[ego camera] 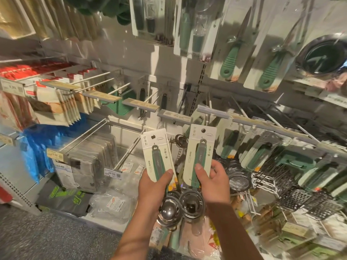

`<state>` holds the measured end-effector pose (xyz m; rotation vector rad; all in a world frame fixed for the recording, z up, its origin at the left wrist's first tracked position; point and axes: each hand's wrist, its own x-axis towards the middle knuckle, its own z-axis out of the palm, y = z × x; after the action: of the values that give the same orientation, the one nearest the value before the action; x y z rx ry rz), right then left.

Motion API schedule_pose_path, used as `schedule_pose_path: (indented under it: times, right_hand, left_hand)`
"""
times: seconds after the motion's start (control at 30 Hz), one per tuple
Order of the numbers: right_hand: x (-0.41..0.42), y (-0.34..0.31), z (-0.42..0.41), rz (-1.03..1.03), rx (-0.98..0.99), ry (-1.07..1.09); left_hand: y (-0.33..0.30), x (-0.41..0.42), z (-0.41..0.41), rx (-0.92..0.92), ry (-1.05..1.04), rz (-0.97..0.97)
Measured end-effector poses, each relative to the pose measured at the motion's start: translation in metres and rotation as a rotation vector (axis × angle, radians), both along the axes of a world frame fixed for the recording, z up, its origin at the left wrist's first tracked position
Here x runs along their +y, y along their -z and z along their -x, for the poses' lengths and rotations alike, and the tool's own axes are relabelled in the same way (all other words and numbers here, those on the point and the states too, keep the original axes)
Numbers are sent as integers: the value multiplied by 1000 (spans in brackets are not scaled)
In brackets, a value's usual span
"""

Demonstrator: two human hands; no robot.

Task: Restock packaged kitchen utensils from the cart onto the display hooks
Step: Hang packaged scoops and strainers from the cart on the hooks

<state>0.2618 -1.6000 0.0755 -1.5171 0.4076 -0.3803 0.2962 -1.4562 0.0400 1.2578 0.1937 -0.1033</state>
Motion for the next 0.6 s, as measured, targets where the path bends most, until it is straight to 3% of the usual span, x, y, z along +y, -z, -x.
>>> schedule_pose_path:
  times: [0.6]
  right_hand:
    - [-6, -22, -9, 133, -59, 30]
  left_hand:
    - [-1, -1, -1, -28, -9, 10]
